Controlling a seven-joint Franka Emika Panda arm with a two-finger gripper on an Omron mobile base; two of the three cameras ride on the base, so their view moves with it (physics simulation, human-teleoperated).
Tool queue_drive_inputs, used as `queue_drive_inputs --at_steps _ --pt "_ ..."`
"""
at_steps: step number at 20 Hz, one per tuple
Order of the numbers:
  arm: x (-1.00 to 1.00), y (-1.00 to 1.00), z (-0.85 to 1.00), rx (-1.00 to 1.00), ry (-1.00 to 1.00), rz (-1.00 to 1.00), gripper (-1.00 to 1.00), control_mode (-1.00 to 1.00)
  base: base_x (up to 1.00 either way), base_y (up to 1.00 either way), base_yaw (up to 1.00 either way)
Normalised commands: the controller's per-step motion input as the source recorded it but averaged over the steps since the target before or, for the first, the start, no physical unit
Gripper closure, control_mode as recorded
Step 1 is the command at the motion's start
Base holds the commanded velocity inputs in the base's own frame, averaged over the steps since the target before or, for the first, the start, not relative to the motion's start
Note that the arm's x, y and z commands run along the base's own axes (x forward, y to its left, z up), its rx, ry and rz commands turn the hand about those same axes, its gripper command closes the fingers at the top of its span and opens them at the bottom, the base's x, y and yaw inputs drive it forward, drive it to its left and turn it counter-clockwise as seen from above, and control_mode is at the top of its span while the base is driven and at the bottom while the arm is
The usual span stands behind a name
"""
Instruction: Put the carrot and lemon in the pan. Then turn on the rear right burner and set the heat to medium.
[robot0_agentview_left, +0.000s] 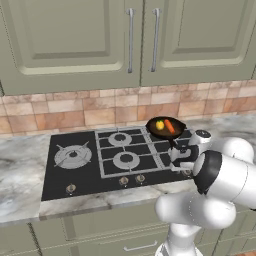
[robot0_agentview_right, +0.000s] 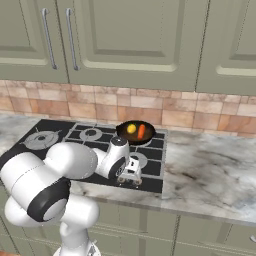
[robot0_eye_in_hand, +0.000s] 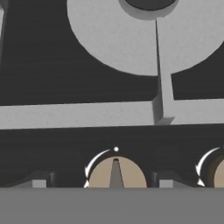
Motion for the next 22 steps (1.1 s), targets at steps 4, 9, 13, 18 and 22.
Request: queue_drive_inputs --at_steps 4,9,13,18,22 --pt "0.0 0.0 0.0 0.0 0.0 0.0 -1.0 -1.0 0.0 0.0 0.0" --pt "0.0 0.0 0.0 0.0 0.0 0.0 1.0 -1.0 0.0 0.0 0.0" --pt "0.0 0.0 0.0 0.0 0.0 0.0 1.0 -1.0 0.0 0.0 0.0" --pt "0.0 0.0 0.0 0.0 -0.01 0.0 1.0 -1.0 0.0 0.0 0.0" --pt "0.0 0.0 -0.04 0.0 -0.05 0.01 1.0 -1.0 0.0 0.0 0.0"
